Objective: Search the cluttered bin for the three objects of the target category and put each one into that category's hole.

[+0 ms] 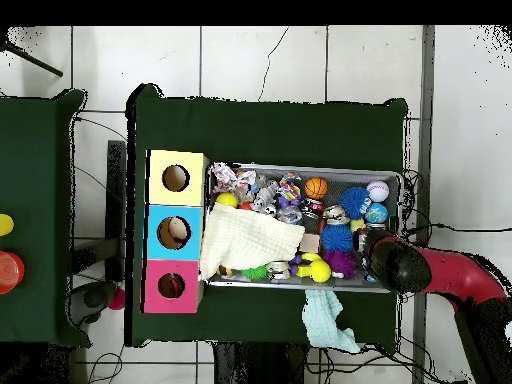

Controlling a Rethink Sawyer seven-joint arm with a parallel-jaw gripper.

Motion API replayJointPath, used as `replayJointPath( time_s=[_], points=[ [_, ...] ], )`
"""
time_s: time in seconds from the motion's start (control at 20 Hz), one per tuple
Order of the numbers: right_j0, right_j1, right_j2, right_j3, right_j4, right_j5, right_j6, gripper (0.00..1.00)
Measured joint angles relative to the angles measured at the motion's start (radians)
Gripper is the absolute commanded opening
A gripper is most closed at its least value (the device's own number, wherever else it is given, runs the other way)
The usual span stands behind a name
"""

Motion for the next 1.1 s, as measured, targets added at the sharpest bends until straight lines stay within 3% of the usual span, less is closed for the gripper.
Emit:
replayJointPath(
  time_s=[0.1,0.15,1.1],
  points=[
    [0.000,-0.001,0.002,0.000,0.000,0.000,0.000,0.00],
    [0.000,-0.003,0.005,0.000,0.000,0.000,0.000,1.00],
    [0.000,-0.007,0.016,0.001,0.000,0.000,0.000,1.00]
  ],
)
